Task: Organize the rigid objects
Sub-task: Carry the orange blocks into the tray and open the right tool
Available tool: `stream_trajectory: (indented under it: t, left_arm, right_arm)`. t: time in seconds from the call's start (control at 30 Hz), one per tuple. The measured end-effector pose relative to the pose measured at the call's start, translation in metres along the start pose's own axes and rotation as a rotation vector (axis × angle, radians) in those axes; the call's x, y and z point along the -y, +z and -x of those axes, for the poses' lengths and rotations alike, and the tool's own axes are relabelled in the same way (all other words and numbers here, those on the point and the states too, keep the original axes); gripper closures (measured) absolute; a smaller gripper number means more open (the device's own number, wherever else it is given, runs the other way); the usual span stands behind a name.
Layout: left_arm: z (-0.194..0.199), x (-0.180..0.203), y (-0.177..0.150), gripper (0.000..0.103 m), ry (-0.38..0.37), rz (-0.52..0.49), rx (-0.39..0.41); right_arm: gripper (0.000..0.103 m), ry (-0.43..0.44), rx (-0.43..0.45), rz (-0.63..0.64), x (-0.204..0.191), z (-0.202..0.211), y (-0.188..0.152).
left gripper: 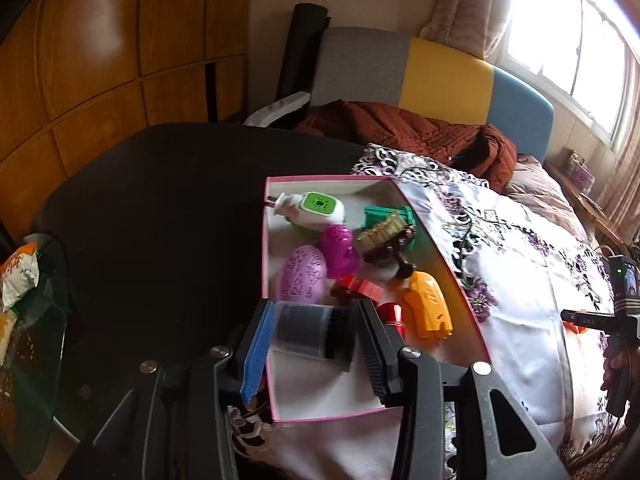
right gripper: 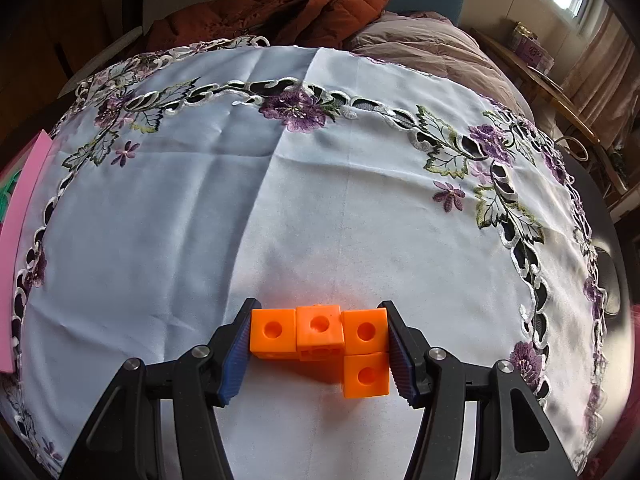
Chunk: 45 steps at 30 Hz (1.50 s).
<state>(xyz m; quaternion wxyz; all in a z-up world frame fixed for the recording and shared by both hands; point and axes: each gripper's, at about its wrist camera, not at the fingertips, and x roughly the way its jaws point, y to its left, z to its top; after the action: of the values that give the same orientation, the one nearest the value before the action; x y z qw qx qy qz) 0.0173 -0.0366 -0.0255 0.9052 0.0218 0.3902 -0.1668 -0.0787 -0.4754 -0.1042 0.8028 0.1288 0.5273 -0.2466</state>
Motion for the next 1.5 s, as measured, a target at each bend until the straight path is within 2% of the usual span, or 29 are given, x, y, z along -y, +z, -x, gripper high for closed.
stream_trajectory:
  t: [0.2,0.33,0.43,0.6,0.77,0.93,1.1,1.23,1.5]
  left_arm:
    - [-0.004,-0.024,-0.003,0.060,0.035,0.050,-0.009]
    - [-0.006,-0.040,-0.005,0.060,0.057,0.086,-0.015]
    - [-0.009,-0.049,-0.006,0.060,0.067,0.107,-0.021]
    - [-0.009,-0.055,-0.008,0.060,0.067,0.114,-0.020]
    - [-0.009,-0.056,-0.009,0.057,0.063,0.105,-0.017]
    - [-0.010,-0.060,-0.011,0.055,0.061,0.119,-0.021]
    - [-0.014,-0.065,-0.014,0.055,0.059,0.134,-0.035]
    - [-0.017,-0.064,-0.016,0.054,0.057,0.127,-0.040]
    - [-0.017,-0.060,-0.015,0.053,0.063,0.113,-0.033]
  right_arm:
    - [0.043,0.057,-0.008,0.000,-0.010,0.005,0.000]
    - [0.043,0.143,0.035,0.015,-0.037,0.024,0.000]
    - [0.043,0.251,0.095,0.069,-0.078,0.048,0.003]
    - [0.043,0.411,0.196,0.228,-0.169,0.090,0.004]
    - [0.043,0.523,0.251,0.338,-0.244,0.110,0.004]
    - [0.043,0.529,0.207,0.360,-0.294,0.091,0.003]
    - [0.042,0.486,0.161,0.331,-0.322,0.061,0.008]
    - [0.037,0.477,0.156,0.312,-0.324,0.051,0.008]
    - [0.035,0.485,0.137,0.280,-0.309,0.047,0.002]
